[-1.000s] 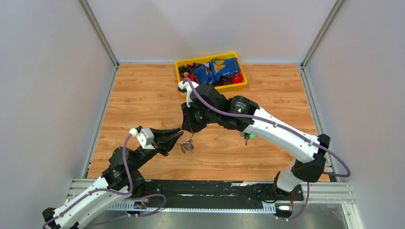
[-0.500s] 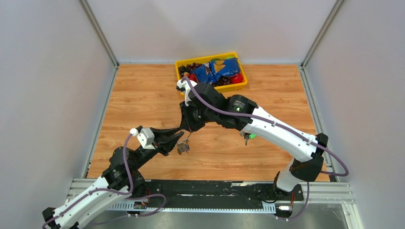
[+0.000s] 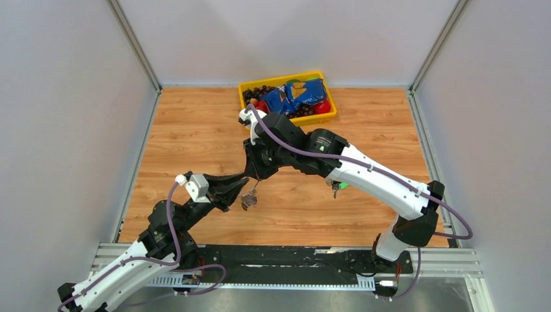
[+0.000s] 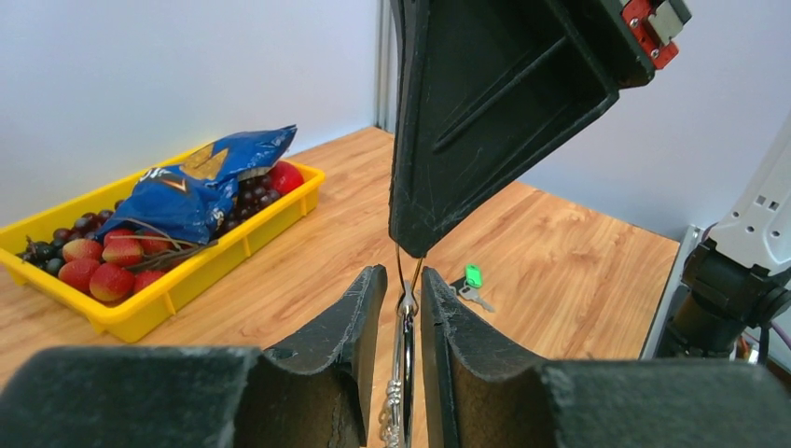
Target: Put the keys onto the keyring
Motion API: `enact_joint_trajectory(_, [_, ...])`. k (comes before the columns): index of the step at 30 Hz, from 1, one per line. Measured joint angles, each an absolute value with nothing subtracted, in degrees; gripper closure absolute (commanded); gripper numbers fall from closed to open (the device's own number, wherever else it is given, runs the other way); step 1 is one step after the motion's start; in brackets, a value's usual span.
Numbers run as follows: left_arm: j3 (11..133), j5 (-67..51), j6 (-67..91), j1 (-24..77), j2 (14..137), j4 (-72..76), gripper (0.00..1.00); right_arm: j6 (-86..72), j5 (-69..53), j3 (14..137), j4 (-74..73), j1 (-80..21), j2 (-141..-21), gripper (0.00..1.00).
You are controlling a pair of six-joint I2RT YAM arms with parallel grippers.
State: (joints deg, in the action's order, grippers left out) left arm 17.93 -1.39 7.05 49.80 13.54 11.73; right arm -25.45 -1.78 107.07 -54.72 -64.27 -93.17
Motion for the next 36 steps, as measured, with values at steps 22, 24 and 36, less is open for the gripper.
enact_joint_trajectory(22, [17.9,-1.8,7.0,49.8,14.9,12.2,0.72,-25.5,-1.5,107.7,-55.7,-64.5,-94.0,1.0])
enact_joint_trajectory(24, [17.9,-1.8,7.0,49.8,15.1,12.2,0.72,-25.5,-1.5,108.0,-55.7,-64.6,-94.0,1.0])
enact_joint_trajectory(36, [17.9,-1.8,7.1,49.8,14.8,12.1,0.99,-25.5,-1.5,108.1,-55.4,-64.8,-94.0,1.0])
